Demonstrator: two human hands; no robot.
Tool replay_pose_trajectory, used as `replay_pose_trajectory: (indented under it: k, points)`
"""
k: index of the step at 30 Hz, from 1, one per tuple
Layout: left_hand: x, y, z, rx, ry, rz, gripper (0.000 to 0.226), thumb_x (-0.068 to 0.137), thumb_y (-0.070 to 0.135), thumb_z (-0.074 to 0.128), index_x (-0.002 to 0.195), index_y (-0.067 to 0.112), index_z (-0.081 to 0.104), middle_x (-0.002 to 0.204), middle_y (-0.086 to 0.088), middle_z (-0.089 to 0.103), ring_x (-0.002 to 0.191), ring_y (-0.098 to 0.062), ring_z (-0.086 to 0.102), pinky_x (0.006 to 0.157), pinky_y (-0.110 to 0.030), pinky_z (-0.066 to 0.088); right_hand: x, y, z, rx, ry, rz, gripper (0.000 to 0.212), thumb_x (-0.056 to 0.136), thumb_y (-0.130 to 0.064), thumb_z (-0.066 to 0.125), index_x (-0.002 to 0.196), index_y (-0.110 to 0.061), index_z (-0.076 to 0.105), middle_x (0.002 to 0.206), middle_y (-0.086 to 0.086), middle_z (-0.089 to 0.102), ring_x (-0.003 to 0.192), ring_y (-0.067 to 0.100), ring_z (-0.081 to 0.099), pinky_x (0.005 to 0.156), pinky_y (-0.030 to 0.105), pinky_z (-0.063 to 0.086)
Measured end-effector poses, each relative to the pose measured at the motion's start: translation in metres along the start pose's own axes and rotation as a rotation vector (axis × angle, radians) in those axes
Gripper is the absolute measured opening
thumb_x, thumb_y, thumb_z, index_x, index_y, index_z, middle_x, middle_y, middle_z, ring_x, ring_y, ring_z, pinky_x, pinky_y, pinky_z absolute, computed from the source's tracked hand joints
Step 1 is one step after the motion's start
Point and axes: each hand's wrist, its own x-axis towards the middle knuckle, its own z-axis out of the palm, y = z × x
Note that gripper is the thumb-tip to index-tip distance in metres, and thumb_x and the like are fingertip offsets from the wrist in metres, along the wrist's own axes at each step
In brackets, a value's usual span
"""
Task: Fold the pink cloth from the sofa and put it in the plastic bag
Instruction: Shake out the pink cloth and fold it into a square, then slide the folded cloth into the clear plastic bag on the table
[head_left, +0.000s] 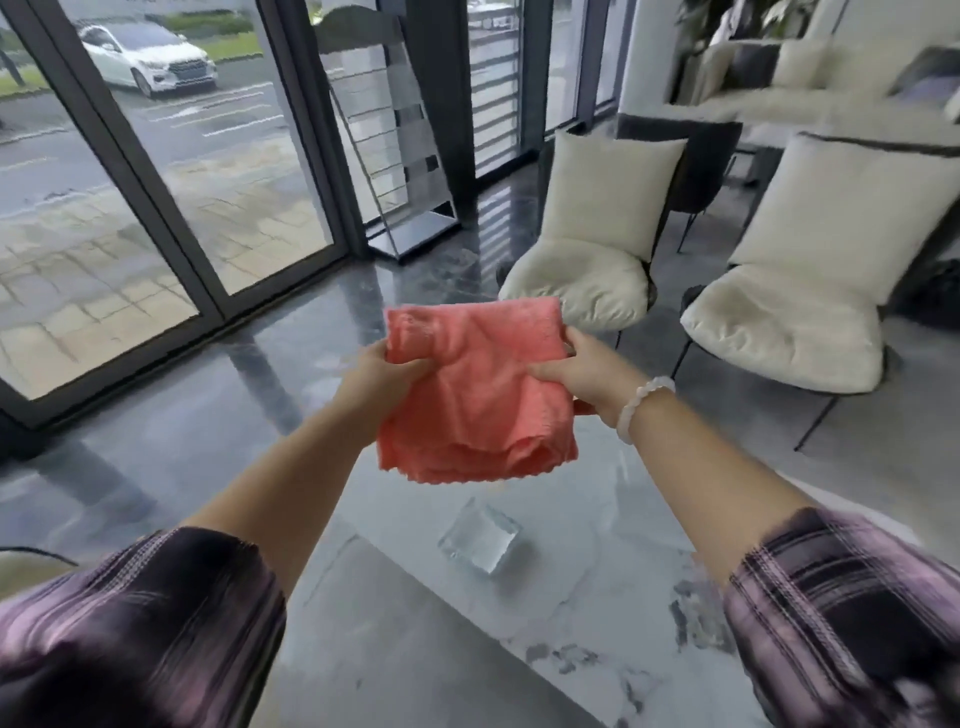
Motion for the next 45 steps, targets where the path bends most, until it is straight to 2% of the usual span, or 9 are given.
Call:
replay_pose_trajectory:
  k: [4,8,12,18,24,27,33,38,45]
  points:
    - [0.019,0.036,0.052,0.002,-0.166,0.076,0.027,0.076,0.027,0.07,0.102,0.023,0.066,0.103,-0.006,0.071,0.096,-0.025,0.067,0.092,-0.043,0.052,-0.017,0.002,-0.054,0.03,0.185,0.022,0.054,0.085,-0.014,0.067,0.133,-0.021,0.044,0.101,-0.005,0.063,0.085,0.014,0.066,0.054,0.023,0.055]
    - [0.012,0.065,0.119,-0.014,-0.335,0.143,0.033,0.077,0.028,0.069,0.109,0.021,0.066,0.104,-0.005,0.071,0.097,-0.024,0.066,0.091,-0.042,0.053,-0.049,0.018,-0.117,0.033,0.354,0.076,0.055,0.083,-0.015,0.068,0.133,-0.019,0.045,0.115,0.003,0.064,0.098,0.024,0.066,0.082,0.043,0.057]
    - [-0.009,0.084,0.183,-0.025,-0.454,0.146,0.034,0.079,0.024,0.068,0.112,0.019,0.063,0.109,-0.007,0.069,0.1,-0.025,0.064,0.092,-0.04,0.051,-0.088,0.039,-0.17,0.043,0.457,0.127,0.058,0.083,-0.015,0.067,0.135,-0.022,0.043,0.117,0.002,0.063,0.097,0.021,0.066,0.078,0.039,0.057]
    - [-0.038,0.103,0.257,-0.008,-0.552,0.178,0.031,0.078,0.03,0.067,0.109,0.024,0.064,0.09,0.007,0.065,0.086,-0.015,0.061,0.069,-0.028,0.046,-0.123,0.071,-0.236,0.063,0.514,0.169,0.058,0.083,-0.015,0.067,0.135,-0.023,0.043,0.117,0.004,0.064,0.098,0.024,0.066,0.082,0.043,0.057]
    - [-0.047,0.105,0.306,0.015,-0.563,0.135,0.037,0.08,0.03,0.066,0.116,0.021,0.062,0.1,0.001,0.067,0.097,-0.024,0.063,0.086,-0.038,0.051,-0.13,0.096,-0.28,0.06,0.518,0.188,0.059,0.082,-0.019,0.067,0.135,-0.026,0.043,0.116,0.001,0.065,0.095,0.022,0.068,0.074,0.039,0.058]
    - [-0.045,0.082,0.324,0.049,-0.568,0.069,0.039,0.082,0.031,0.064,0.118,0.018,0.06,0.111,-0.005,0.068,0.102,-0.027,0.063,0.094,-0.045,0.05,-0.12,0.125,-0.282,0.057,0.484,0.259,0.051,0.084,-0.023,0.065,0.13,-0.029,0.045,0.112,-0.001,0.067,0.092,0.02,0.069,0.065,0.033,0.056]
    - [-0.022,-0.016,0.363,0.135,-0.589,-0.11,0.021,0.081,0.028,0.064,0.101,0.02,0.064,0.1,-0.005,0.07,0.098,-0.027,0.065,0.091,-0.043,0.051,-0.077,0.223,-0.253,0.083,0.395,0.494,0.04,0.088,-0.024,0.059,0.125,-0.031,0.045,0.108,0.0,0.068,0.088,0.019,0.07,0.06,0.03,0.054]
    - [0.013,-0.097,0.4,0.166,-0.657,-0.298,0.037,0.081,0.03,0.065,0.115,0.015,0.062,0.107,-0.008,0.07,0.099,-0.027,0.066,0.093,-0.044,0.052,-0.03,0.308,-0.239,0.134,0.347,0.656,0.033,0.087,-0.025,0.06,0.117,-0.026,0.047,0.106,0.001,0.067,0.087,0.017,0.069,0.056,0.027,0.053]
    - [0.04,-0.168,0.437,0.224,-0.721,-0.486,0.036,0.084,0.03,0.062,0.116,0.014,0.061,0.108,-0.008,0.069,0.098,-0.027,0.065,0.092,-0.043,0.052,0.004,0.392,-0.228,0.225,0.303,0.79,0.035,0.083,-0.032,0.064,0.115,-0.026,0.052,0.107,-0.003,0.067,0.092,0.017,0.068,0.067,0.033,0.056]
